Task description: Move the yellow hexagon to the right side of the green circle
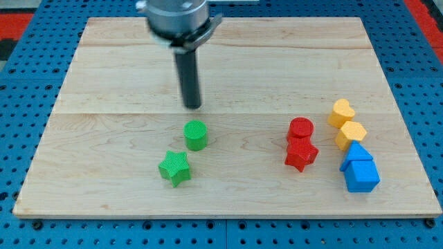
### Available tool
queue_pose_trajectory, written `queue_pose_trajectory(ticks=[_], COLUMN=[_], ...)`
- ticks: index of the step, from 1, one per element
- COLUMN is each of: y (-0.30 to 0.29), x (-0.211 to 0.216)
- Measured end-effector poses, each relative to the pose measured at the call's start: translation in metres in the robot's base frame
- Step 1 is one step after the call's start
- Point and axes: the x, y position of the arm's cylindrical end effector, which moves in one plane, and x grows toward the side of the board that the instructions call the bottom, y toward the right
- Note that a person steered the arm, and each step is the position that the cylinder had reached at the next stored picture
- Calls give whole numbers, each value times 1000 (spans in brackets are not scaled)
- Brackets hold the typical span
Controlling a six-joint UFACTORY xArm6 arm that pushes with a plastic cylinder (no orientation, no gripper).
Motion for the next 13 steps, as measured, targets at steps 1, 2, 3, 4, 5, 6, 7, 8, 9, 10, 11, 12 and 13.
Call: queue_pose_trajectory(ticks=[1, 2, 3, 4, 5, 6, 7, 8, 9, 10, 11, 12, 13], y=[124, 247, 318, 285, 271, 234, 219, 223, 241, 279, 266, 149, 90], x=[-48, -35, 54, 101, 138, 141, 108, 68, 51, 29, 8, 20, 29])
